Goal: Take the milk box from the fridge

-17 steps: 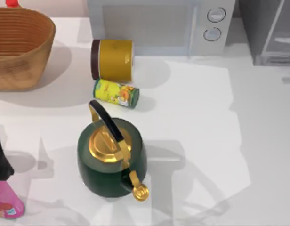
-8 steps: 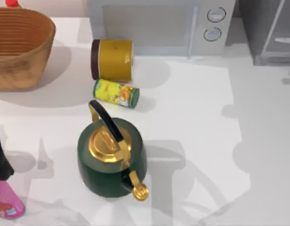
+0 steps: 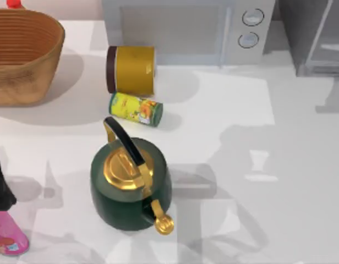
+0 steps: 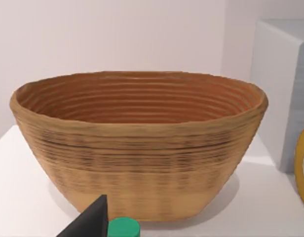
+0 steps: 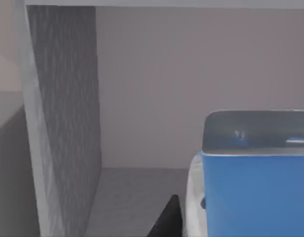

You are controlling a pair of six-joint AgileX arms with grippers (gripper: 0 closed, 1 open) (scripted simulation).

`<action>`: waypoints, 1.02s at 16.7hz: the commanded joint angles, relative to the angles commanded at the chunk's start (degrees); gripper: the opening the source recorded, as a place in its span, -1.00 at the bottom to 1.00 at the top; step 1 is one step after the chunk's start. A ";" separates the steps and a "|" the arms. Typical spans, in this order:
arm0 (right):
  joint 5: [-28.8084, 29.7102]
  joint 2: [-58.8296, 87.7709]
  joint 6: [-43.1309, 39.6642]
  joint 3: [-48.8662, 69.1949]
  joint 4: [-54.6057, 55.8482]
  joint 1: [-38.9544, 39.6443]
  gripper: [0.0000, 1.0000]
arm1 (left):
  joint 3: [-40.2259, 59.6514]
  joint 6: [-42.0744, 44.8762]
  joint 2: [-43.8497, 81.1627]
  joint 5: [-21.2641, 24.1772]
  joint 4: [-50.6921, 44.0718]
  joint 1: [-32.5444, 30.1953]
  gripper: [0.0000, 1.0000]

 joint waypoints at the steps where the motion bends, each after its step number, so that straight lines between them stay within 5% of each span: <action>1: 0.64 -6.90 -0.01 -2.54 -3.74 0.71 -1.00 | 0.00 0.00 0.00 0.00 0.00 0.00 1.00; 9: 5.85 -59.96 0.01 -23.28 -34.74 6.75 -1.00 | 0.00 0.00 0.00 0.00 0.00 0.00 1.00; 17: 8.49 -79.24 -0.24 -32.25 -48.73 9.93 -1.00 | 0.00 0.00 0.00 0.00 0.00 0.00 1.00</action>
